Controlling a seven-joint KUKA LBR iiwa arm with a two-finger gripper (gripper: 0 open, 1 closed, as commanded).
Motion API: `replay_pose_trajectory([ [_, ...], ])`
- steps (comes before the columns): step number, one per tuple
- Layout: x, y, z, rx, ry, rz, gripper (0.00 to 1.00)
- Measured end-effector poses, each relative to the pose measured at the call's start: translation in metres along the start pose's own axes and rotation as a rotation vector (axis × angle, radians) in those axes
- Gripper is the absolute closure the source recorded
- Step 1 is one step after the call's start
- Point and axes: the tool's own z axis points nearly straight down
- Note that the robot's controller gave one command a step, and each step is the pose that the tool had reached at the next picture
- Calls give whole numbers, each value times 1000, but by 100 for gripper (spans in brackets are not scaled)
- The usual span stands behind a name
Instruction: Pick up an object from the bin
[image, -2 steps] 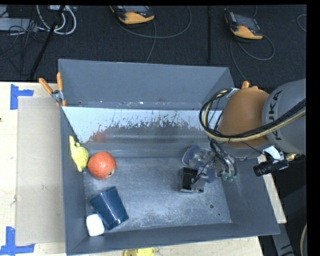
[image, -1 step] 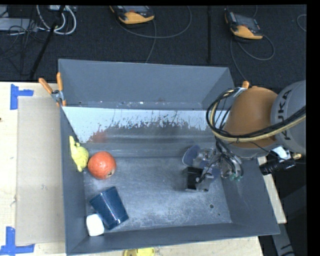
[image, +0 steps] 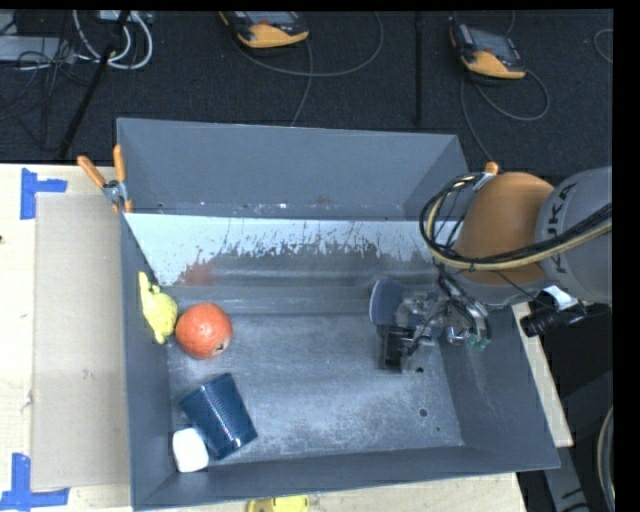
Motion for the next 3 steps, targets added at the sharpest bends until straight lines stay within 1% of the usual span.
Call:
replay_pose_trajectory([
  [1,-18,-10,10,-4,7,-2,100],
  [2,-8,22,7,13,-19,21,100],
  [3,3,47,-76,2,-1,-1,100],
])
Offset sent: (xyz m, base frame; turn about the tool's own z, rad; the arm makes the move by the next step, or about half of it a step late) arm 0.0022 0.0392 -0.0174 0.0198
